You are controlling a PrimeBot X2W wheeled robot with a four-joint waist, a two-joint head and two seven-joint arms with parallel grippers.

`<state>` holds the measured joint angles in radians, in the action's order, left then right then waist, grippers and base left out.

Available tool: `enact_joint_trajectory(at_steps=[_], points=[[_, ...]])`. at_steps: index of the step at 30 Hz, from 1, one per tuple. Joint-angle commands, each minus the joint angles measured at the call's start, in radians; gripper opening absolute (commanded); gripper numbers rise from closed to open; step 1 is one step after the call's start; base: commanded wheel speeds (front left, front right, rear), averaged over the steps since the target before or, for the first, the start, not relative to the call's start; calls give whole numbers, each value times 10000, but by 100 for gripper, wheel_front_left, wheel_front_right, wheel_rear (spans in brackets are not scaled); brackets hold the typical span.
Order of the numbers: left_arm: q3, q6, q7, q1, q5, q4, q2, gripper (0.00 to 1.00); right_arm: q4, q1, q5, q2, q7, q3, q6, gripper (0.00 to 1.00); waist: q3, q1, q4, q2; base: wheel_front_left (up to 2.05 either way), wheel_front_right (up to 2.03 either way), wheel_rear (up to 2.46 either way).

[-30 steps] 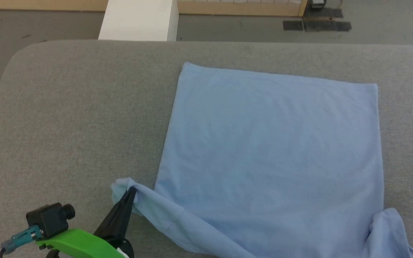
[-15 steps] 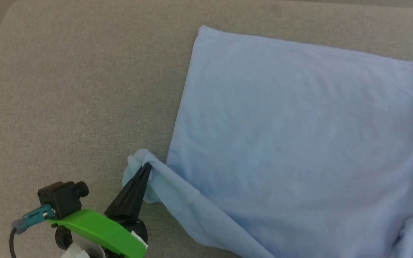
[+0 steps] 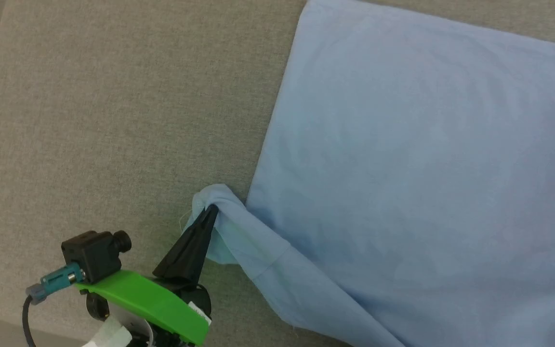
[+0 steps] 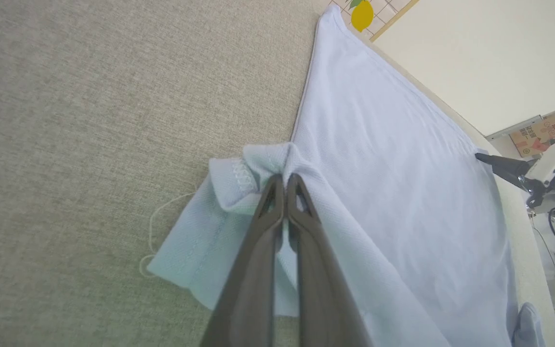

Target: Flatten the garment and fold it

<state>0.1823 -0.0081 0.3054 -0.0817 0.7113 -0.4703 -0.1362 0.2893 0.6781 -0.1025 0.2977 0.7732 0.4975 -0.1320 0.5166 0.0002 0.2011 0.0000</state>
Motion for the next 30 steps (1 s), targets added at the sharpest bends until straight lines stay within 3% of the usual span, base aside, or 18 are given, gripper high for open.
enact_joint_trajectory(at_steps=[1,9,19,25,30], points=[[-21,-36,-71,186,-55,12,27,0,59,159,156,-13,-41,34,13,0,136,-2,115,0,0,0,0],[-69,-59,-185,272,20,174,46,0,87,261,262,-156,-304,-42,13,0,-283,-2,-121,0,0,0,0],[-278,44,-221,114,-93,424,-167,0,-348,-29,-544,-496,-831,-236,13,0,-1847,-2,-933,0,0,0,0],[-426,201,-76,-301,-13,309,-306,0,-1612,-875,-1295,-552,-759,-117,13,0,-2697,-2,-1622,0,0,0,0],[-561,344,36,-632,37,87,-417,0,-3393,-2236,-2099,-658,-239,475,13,0,-3050,-2,-2028,0,0,0,0]])
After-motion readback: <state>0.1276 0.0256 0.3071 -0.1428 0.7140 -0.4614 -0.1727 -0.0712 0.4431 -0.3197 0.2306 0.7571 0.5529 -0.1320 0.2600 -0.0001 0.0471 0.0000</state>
